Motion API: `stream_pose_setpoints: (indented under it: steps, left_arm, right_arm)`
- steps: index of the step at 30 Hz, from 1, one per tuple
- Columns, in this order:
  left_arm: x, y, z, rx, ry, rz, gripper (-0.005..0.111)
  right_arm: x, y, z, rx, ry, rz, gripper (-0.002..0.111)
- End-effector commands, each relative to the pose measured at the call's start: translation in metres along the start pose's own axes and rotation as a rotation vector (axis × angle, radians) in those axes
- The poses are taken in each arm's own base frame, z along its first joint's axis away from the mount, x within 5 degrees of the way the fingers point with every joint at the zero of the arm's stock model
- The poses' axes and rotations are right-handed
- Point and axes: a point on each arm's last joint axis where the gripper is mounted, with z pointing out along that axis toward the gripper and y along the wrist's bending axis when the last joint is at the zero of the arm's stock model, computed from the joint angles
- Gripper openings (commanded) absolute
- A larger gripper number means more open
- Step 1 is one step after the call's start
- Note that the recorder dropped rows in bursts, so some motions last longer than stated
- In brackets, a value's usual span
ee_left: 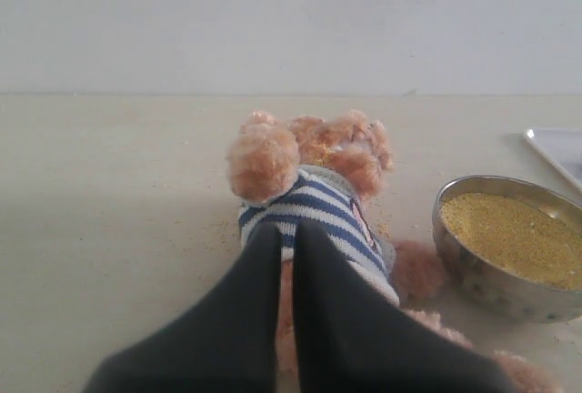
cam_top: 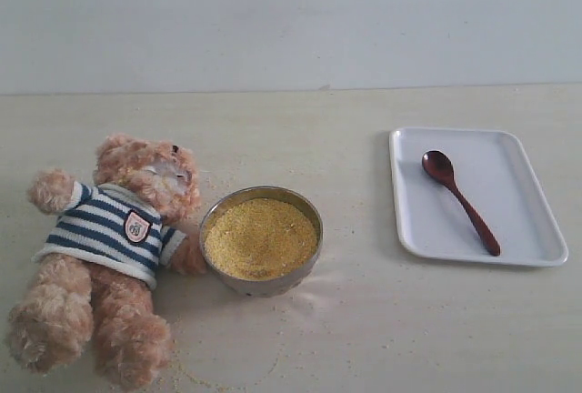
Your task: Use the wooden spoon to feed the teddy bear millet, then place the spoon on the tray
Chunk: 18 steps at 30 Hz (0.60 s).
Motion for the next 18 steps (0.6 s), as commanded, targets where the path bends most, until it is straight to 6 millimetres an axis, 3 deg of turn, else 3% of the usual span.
stream_pose_setpoints:
  steps: [1, 5, 9, 11, 14, 18]
  left_arm:
    - [0.001, 0.000, 0.000, -0.002, -0.003, -0.010, 0.005]
    - [0.000, 0.000, 0.000, -0.005, -0.007, -0.008, 0.005]
    - [0.000, 0.000, 0.000, -0.005, -0.007, -0.008, 0.005]
    - [0.000, 0.000, 0.000, -0.005, -0.007, -0.008, 0.005]
    - [0.000, 0.000, 0.000, -0.005, -0.007, -0.008, 0.005]
    - [0.000, 0.001, 0.000, -0.007, -0.011, -0.008, 0.005]
  right_arm:
    - [0.016, -0.007, -0.002, 0.063, 0.148, -0.132, 0.001]
    - [0.018, -0.012, 0.000, 0.105, 0.116, -0.279, 0.001]
    - [0.048, -0.017, 0.005, 0.166, 0.096, -0.127, 0.001]
    - [0.049, -0.020, 0.004, 0.221, 0.078, -0.076, 0.001]
    - [0.049, -0.022, 0.004, 0.263, 0.089, -0.156, 0.001]
    - [0.060, -0.027, 0.001, 0.305, 0.220, -0.113, 0.001]
